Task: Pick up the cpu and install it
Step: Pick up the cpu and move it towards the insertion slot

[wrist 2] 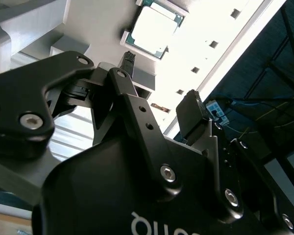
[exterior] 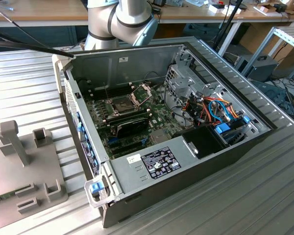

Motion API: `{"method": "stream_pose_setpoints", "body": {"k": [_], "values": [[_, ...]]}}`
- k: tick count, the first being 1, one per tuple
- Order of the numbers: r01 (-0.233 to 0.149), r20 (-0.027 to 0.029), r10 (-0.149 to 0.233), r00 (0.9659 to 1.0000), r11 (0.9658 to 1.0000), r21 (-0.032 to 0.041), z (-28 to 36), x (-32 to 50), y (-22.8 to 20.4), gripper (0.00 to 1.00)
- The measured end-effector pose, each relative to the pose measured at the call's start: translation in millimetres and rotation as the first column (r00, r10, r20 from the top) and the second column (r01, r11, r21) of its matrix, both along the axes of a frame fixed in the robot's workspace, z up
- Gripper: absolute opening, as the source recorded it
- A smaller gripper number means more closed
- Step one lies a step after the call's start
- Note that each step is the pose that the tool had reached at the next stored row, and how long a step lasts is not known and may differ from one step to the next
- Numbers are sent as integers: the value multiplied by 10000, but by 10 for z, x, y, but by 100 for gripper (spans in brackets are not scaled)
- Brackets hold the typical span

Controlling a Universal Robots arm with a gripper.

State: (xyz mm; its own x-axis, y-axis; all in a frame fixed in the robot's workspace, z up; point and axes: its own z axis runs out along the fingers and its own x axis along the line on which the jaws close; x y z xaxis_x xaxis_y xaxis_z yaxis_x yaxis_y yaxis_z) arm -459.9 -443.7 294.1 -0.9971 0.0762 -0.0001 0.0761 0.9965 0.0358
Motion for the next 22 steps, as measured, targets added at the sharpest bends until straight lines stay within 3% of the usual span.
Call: {"method": "stream_pose_setpoints", "body": {"k": [22], "values": [[-1, 0, 1, 10000, 10000, -7, -85, 0, 0, 62]]}}
